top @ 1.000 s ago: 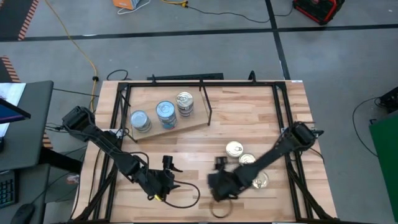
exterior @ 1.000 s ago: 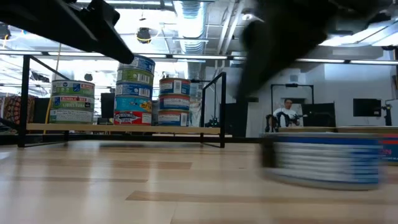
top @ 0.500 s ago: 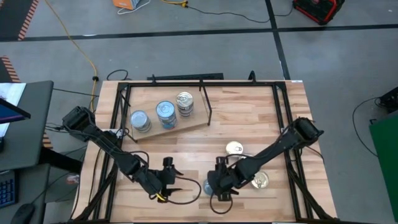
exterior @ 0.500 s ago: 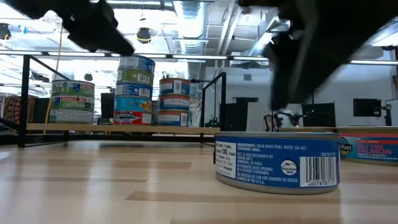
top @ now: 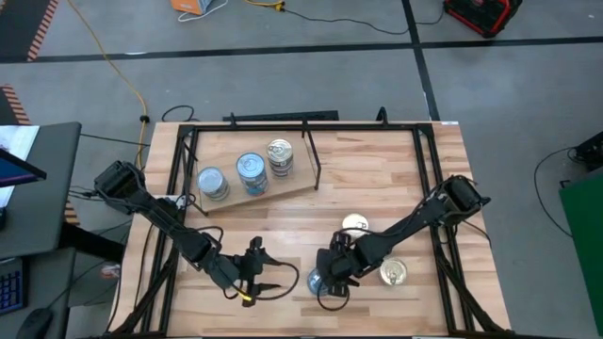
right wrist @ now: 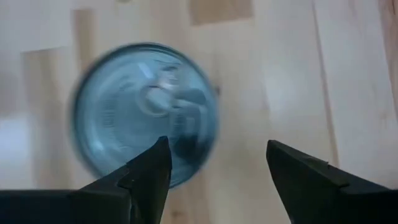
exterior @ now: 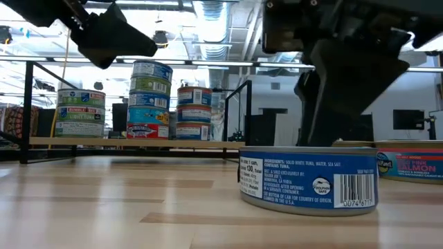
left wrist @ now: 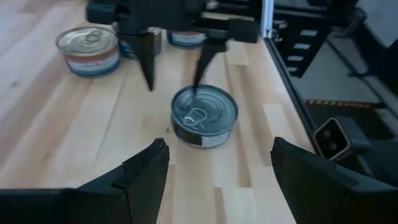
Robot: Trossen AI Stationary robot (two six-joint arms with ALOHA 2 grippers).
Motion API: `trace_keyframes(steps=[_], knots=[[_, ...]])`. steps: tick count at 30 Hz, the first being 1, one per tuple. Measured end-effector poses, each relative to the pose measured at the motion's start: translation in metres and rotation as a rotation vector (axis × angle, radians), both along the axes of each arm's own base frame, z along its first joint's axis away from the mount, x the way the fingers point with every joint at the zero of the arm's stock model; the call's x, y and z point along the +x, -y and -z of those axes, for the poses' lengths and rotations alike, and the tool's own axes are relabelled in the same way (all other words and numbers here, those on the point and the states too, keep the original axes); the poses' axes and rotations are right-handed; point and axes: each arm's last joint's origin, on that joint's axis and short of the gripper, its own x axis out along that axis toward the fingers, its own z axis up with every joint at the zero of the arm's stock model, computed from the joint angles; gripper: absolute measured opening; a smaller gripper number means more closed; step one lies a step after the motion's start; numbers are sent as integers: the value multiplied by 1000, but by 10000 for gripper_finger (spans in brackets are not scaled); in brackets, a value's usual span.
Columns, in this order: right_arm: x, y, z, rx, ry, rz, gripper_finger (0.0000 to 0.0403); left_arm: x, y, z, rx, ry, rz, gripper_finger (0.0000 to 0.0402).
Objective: Stack canned seafood by type on shelf
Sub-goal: Stack the blue tuna can on top of the blue tuna can on the shelf
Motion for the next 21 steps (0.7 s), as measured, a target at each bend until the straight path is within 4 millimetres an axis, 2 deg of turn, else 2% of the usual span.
trace_keyframes(steps=[6,16,21], knots=[[2,5,2,21,-4,15,254,-4,0,6,-43,12,60,272],[4,14,3,17,-30,54,105,-4,2,6,-43,6,117,272],[4,16,3,21,-35,76,55,-5,3,6,-34,6,131,272]])
